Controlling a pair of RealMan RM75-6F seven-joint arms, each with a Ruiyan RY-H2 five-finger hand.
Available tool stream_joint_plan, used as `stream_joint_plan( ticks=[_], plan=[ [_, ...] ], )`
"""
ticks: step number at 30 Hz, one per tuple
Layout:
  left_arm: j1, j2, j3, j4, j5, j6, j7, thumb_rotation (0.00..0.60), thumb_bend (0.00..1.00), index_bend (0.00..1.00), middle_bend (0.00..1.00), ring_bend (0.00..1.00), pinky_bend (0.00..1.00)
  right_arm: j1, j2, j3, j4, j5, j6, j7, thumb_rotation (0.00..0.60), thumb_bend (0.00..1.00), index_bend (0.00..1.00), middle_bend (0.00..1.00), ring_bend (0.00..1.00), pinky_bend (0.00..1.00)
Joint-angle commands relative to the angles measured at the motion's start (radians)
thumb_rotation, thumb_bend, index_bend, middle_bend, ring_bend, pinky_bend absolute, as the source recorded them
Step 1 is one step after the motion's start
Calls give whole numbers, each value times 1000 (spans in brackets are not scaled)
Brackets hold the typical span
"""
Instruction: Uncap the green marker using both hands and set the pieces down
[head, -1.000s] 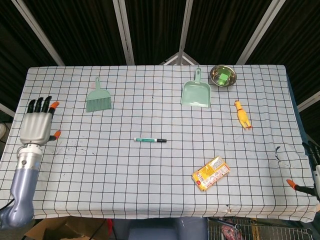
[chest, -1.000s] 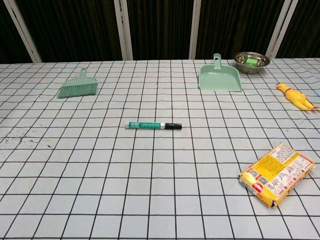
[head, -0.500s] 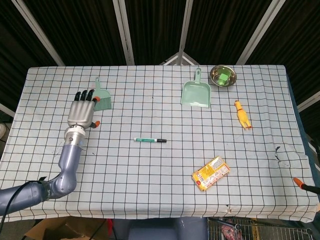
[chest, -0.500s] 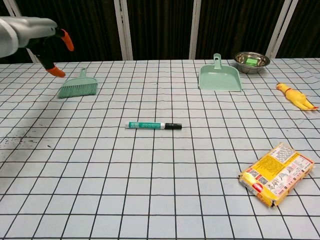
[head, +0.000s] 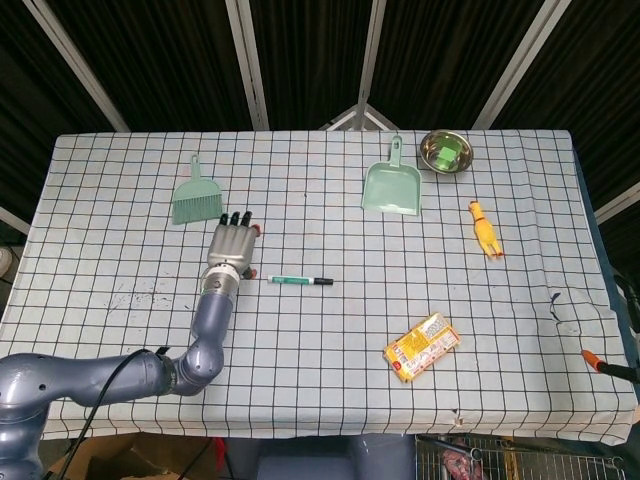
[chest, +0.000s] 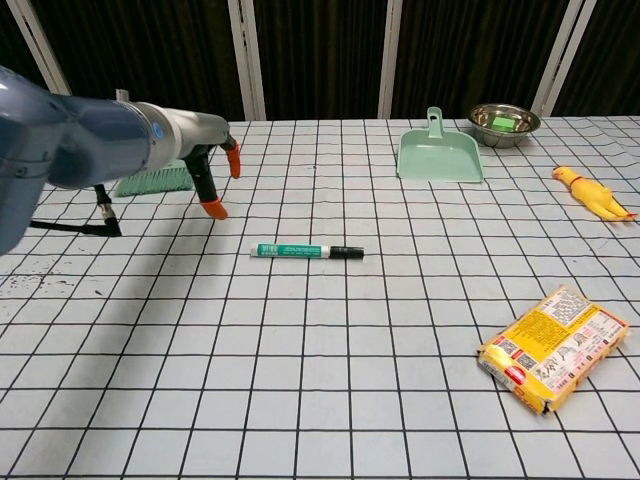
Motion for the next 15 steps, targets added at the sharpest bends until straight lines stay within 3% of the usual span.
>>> stream_joint_plan(
  ticks=[1, 15],
  plan=[
    [-16, -39, 7, 37, -1, -15, -33, 600, 318, 307, 22, 0, 0, 3, 2, 1, 1, 5, -7, -4, 600, 74, 73, 0, 0, 0],
    [-28, -159, 36, 129, 76, -25, -163, 600, 353, 410, 52, 0, 0, 17, -13, 4, 20, 32, -45, 1, 600, 73, 73, 0, 0, 0]
  ],
)
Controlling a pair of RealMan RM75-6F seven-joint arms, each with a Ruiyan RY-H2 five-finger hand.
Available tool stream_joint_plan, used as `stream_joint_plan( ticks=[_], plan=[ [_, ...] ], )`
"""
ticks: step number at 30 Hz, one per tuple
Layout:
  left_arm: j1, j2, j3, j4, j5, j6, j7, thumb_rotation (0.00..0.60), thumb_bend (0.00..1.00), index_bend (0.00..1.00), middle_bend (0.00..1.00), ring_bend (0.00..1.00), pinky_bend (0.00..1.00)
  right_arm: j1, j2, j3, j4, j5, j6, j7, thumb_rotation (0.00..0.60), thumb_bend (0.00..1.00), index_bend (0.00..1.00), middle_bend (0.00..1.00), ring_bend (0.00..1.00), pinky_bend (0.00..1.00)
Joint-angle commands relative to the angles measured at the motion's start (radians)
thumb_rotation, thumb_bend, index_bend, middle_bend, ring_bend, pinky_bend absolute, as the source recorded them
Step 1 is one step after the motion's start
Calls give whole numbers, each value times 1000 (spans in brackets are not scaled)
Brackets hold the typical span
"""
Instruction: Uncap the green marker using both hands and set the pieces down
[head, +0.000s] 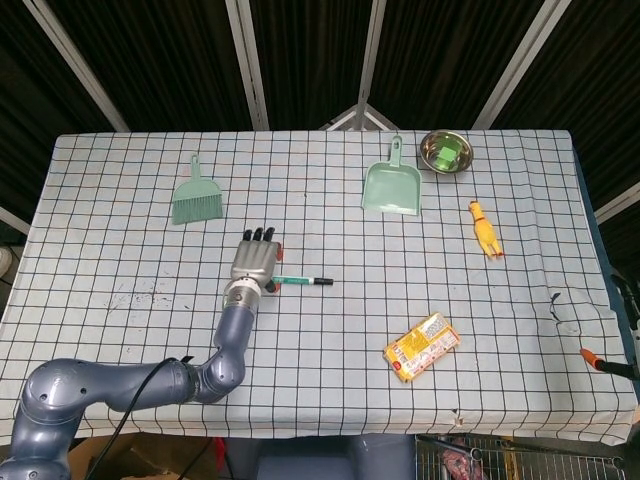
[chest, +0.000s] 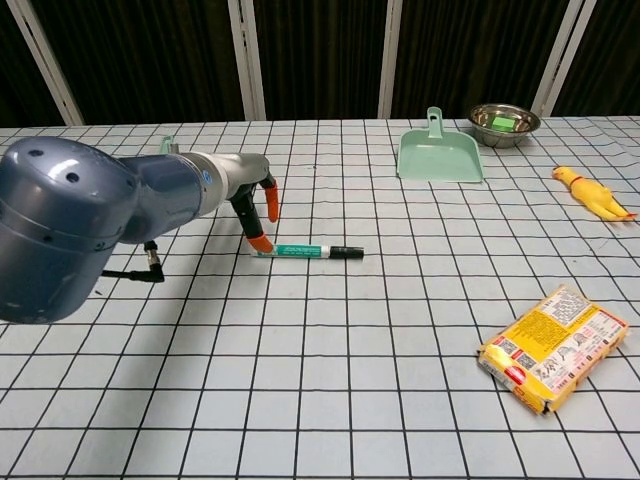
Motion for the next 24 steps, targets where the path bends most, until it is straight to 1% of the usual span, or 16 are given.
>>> stream_joint_plan(
  ticks=[1, 5, 10, 12, 14, 18, 24],
  plan=[
    [-2, -26, 15, 16, 29, 16, -13, 600, 354, 418, 57, 0, 0, 0, -1, 0, 4, 3, -3, 4, 600, 74, 73, 0, 0, 0],
    [-4, -50, 17, 27, 39, 45, -18, 600, 367, 446, 69, 0, 0, 0, -5, 1, 16, 8, -8, 16, 600, 74, 73, 0, 0, 0],
    [-5, -72, 26, 53, 56, 54, -18, 600, 371, 458, 78, 0, 0, 1, -14, -1, 33, 9, -17, 25, 600, 74, 73, 0, 0, 0],
    [-7, -83, 27, 67, 63, 52, -19, 600, 386, 466, 82, 0, 0, 2, -17, -1, 37, 10, -19, 29, 600, 74, 72, 0, 0, 0],
    [-9, -92, 25, 79, 66, 43, -20, 600, 423, 477, 84, 0, 0, 2, -16, -2, 38, 11, -21, 29, 600, 73, 72, 0, 0, 0],
    [-18, -112, 31, 107, 75, 40, -5, 600, 436, 481, 85, 0, 0, -1, -14, -2, 38, 16, -22, 27, 600, 74, 72, 0, 0, 0],
    [-21, -133, 24, 133, 86, 23, -8, 600, 458, 499, 87, 0, 0, -6, -12, -4, 43, 19, -22, 35, 600, 74, 73, 0, 0, 0]
  ],
)
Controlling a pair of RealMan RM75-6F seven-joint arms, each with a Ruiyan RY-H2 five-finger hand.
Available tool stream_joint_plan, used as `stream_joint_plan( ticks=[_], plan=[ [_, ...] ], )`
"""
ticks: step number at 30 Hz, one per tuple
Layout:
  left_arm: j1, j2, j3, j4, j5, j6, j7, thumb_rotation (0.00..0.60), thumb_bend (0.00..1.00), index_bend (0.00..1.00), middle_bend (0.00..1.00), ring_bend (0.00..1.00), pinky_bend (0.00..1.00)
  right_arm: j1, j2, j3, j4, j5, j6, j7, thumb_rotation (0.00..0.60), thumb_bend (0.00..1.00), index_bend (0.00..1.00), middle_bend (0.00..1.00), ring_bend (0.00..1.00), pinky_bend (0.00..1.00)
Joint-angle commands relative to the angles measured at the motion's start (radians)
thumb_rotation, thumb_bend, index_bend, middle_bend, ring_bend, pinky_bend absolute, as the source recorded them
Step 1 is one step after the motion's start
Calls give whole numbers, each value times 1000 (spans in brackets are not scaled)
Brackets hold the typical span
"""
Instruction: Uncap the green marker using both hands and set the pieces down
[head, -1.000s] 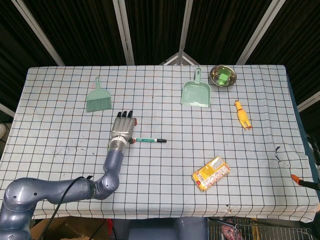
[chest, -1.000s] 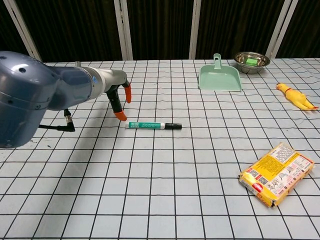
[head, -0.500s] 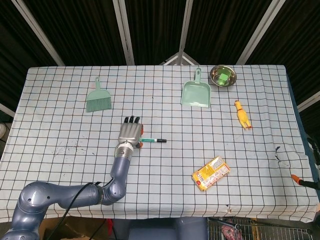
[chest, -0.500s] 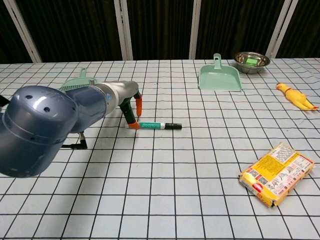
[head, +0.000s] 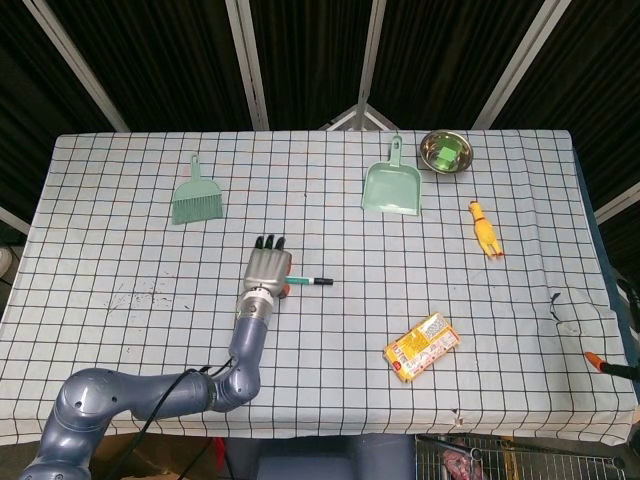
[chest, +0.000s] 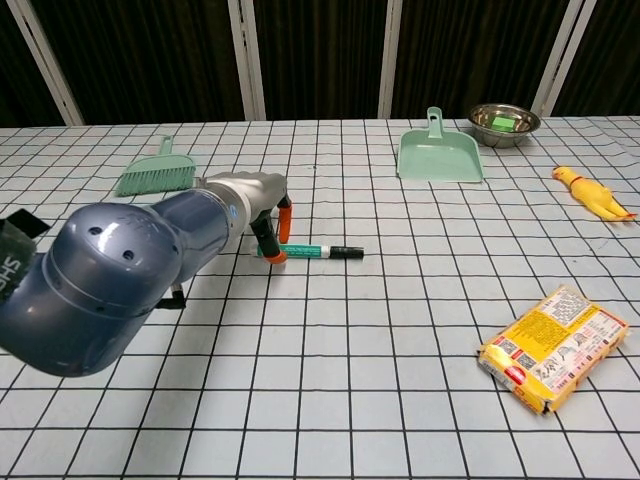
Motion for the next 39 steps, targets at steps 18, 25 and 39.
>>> stream_joint_plan(
  ticks=[18, 25, 39],
  plan=[
    [2, -29, -10, 43, 25, -12, 17, 600, 504, 530, 96, 0, 0, -9, 2, -3, 8, -3, 2, 14, 600, 74, 73, 0, 0, 0],
    [3, -39, -18, 58, 19, -7, 31, 600, 508, 535, 101, 0, 0, -13, 4, -4, 8, 0, 3, 15, 600, 74, 73, 0, 0, 0],
    [32, -36, -48, 53, 109, 0, -67, 600, 592, 611, 171, 0, 0, -3, 21, 2, -13, -6, -5, -2, 600, 73, 72, 0, 0, 0]
  ],
)
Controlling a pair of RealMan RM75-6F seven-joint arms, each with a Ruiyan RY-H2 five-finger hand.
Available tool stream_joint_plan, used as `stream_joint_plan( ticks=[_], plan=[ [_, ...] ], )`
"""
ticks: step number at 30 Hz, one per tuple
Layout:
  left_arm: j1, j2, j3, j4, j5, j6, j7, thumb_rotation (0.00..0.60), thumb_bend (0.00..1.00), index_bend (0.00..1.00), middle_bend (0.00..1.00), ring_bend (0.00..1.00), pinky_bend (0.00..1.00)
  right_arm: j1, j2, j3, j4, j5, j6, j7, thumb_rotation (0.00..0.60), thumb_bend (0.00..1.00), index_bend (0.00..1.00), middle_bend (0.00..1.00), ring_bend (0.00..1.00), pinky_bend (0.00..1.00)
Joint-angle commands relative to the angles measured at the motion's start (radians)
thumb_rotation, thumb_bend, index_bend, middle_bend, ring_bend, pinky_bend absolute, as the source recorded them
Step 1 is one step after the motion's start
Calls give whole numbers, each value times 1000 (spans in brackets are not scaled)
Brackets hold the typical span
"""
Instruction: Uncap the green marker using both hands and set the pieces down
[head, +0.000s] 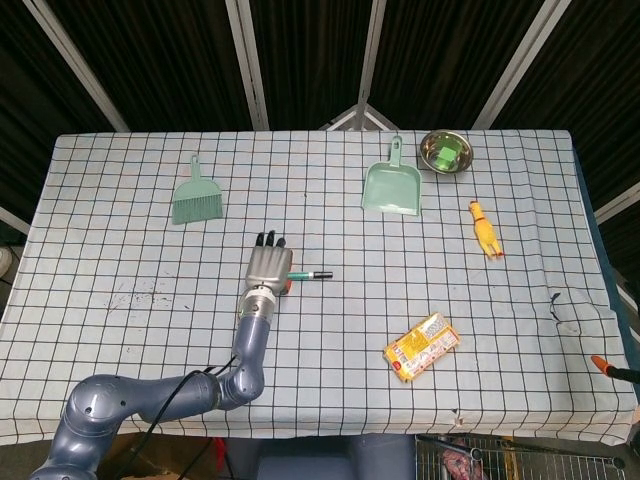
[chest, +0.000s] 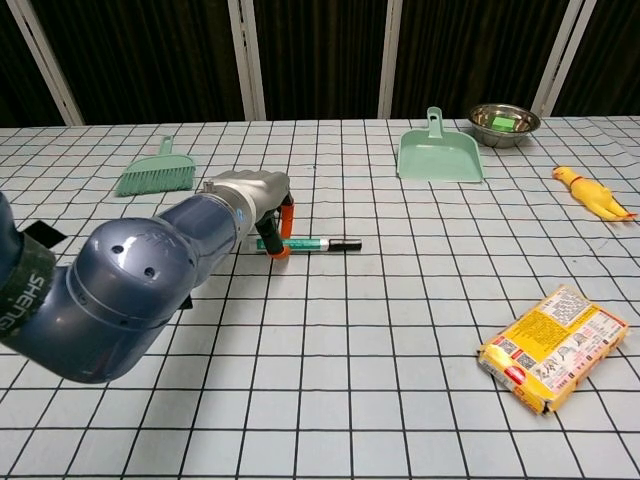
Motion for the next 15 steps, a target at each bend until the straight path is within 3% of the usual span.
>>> stream_joint_plan(
  ticks=[1, 8, 15],
  plan=[
    [21, 26, -15, -44, 32, 6, -38, 600, 592, 611, 171, 0, 0, 14, 4, 6, -12, -2, -10, -19, 600, 74, 73, 0, 0, 0],
    [43, 81, -18, -144, 55, 42, -37, 600, 591, 612, 172, 0, 0, 42, 27, 23, -65, 9, -31, -64, 600, 74, 73, 0, 0, 0],
    [53, 172, -37, -330, 57, 106, 2, 600, 591, 622, 172, 0, 0, 99, 76, 59, -177, 42, -86, -123, 600, 74, 115, 0, 0, 0]
  ],
)
